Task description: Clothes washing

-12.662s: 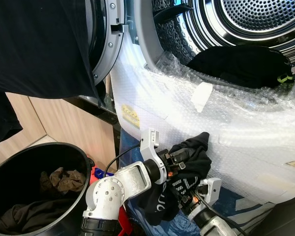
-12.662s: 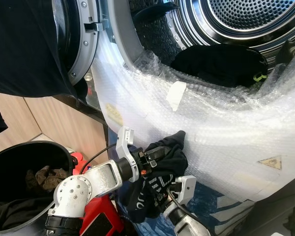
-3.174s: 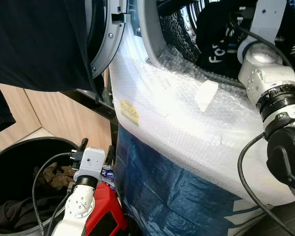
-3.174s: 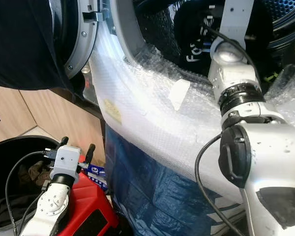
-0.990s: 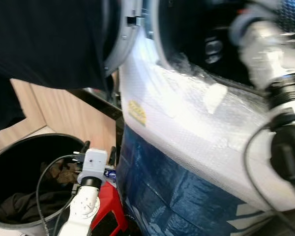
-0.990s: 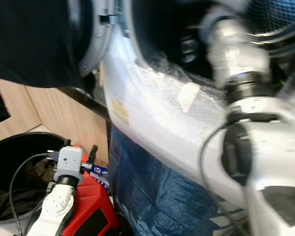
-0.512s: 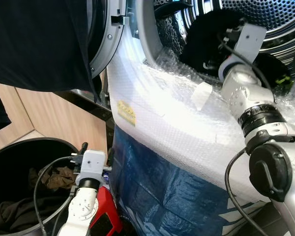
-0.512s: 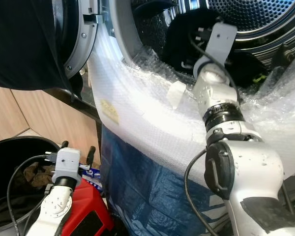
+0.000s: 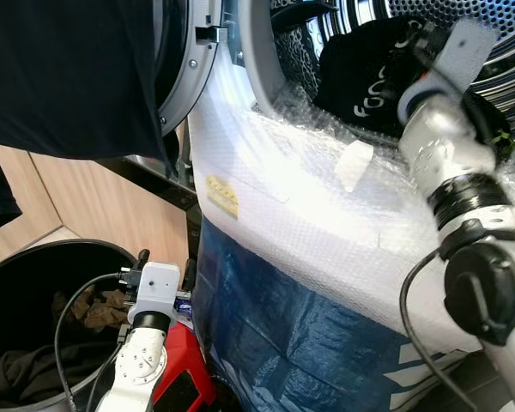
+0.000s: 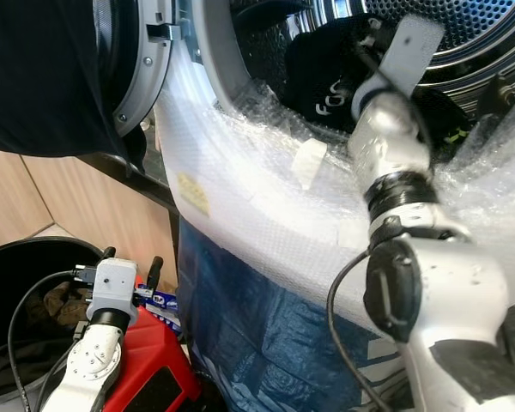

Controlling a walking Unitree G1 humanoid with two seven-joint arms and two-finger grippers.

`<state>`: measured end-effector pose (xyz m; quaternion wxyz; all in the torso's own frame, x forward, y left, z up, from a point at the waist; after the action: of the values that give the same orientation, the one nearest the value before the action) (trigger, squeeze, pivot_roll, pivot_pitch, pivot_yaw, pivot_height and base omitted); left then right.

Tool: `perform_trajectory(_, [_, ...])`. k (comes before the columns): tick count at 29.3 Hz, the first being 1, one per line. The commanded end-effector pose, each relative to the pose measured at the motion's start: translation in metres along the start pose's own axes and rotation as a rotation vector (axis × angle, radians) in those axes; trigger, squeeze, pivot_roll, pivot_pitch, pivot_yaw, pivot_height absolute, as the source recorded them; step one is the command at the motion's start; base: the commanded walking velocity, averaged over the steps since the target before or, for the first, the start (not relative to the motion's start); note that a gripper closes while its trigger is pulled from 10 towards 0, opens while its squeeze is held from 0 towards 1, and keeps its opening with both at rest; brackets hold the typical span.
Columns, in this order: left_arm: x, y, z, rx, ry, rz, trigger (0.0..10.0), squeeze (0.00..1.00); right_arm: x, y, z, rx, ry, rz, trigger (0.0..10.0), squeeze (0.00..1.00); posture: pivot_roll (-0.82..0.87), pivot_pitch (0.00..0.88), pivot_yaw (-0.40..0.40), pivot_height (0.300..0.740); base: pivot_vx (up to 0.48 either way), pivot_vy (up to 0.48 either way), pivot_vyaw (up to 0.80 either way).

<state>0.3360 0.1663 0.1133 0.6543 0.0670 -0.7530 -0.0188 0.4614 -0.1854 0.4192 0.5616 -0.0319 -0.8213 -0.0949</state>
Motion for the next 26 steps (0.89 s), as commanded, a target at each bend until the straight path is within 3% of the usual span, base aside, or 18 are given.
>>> perform_trajectory(1, [0.006, -0.001, -0.003, -0.004, -0.017, 0.005, 10.0, 0.0, 0.025, -0.004, -0.001, -0.012, -0.075, -0.015, 10.0, 1.0, 0.05, 0.048, -0.075, 0.74, 0.0, 0.0, 0.0])
perform_trajectory(6, [0.006, 0.0, -0.005, 0.0, -0.018, 0.005, 10.0, 0.0, 0.05, -0.001, 0.004, 0.013, -0.194, -0.029, 10.0, 1.0, 0.05, 0.04, -0.07, 0.74, 0.0, 0.0, 0.0])
perform_trajectory(7, [0.006, -0.001, -0.005, -0.003, -0.016, 0.004, 10.0, 0.0, 0.057, 0.005, 0.01, 0.072, -0.265, -0.032, 10.0, 0.64, 0.05, 0.035, -0.071, 0.74, 0.0, 0.0, 0.0])
perform_trajectory(8, [0.006, -0.001, -0.006, -0.004, -0.016, 0.004, 10.0, 0.0, 0.06, 0.009, 0.014, 0.109, -0.299, -0.041, 10.0, 0.0, 0.06, 0.037, -0.072, 0.74, 0.0, 0.0, 0.0])
perform_trajectory(10, [0.007, 0.003, -0.006, -0.001, -0.016, 0.0, 10.0, 0.0, 0.058, 0.024, 0.033, 0.279, -0.359, -0.105, 10.0, 0.0, 0.06, 0.037, -0.066, 0.74, 0.0, 0.0, 0.0])
perform_trajectory(11, [0.007, 0.003, -0.006, -0.001, -0.016, 0.0, 10.0, 0.0, 0.058, 0.024, 0.033, 0.279, -0.359, -0.105, 10.0, 0.0, 0.06, 0.037, -0.066, 0.74, 0.0, 0.0, 0.0])
perform_trajectory(13, [0.005, 0.004, -0.005, 0.004, -0.012, -0.005, 10.0, 0.0, 0.06, 0.031, 0.054, 0.385, -0.428, -0.17, 10.0, 0.0, 0.05, 0.039, -0.064, 0.74, 0.0, 0.0, 0.0])
perform_trajectory(16, [0.005, 0.004, -0.006, 0.007, -0.014, -0.003, 10.0, 0.0, 0.062, 0.034, 0.071, 0.466, -0.464, -0.262, 10.0, 0.0, 0.05, 0.034, -0.066, 0.74, 0.0, 0.0, 0.0])
perform_trajectory(22, [0.004, 0.007, -0.007, 0.014, -0.012, -0.012, 10.0, 0.0, 0.06, 0.061, 0.135, 0.803, -0.479, -0.519, 10.0, 0.0, 0.05, 0.041, -0.07, 0.74, 0.0, 0.0, 0.0])
perform_trajectory(23, [0.006, 0.01, -0.007, 0.021, -0.016, -0.012, 10.0, 0.0, 0.058, 0.073, 0.165, 0.946, -0.486, -0.551, 10.0, 0.0, 0.06, 0.049, -0.076, 0.74, 0.0, 0.0, 0.0])
perform_trajectory(24, [0.007, 0.012, -0.007, 0.028, -0.019, -0.013, 10.0, 0.0, 0.055, 0.078, 0.178, 1.012, -0.476, -0.569, 10.0, 0.0, 0.06, 0.049, -0.076, 0.74, 0.0, 0.0, 0.0])
perform_trajectory(26, [0.007, 0.014, -0.007, 0.034, -0.022, -0.012, 10.0, 0.0, 0.051, 0.083, 0.188, 1.064, -0.458, -0.578, 10.0, 0.0, 0.06, 0.052, -0.078, 0.74, 0.0, 0.0, 0.0])
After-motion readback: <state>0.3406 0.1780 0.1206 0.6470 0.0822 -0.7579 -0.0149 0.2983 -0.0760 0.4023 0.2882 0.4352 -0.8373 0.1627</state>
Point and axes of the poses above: a point about 5 cm out from each wrist's last joint towards the gripper, its own z axis pointing back from the gripper into the wrist, its own x axis along the axis of the wrist's last joint, y = z × x, the point moved 5 cm from there along -z, pointing out of the wrist towards the gripper, and after that the axes turned 8 degrees about z, right-handed, at the moved point
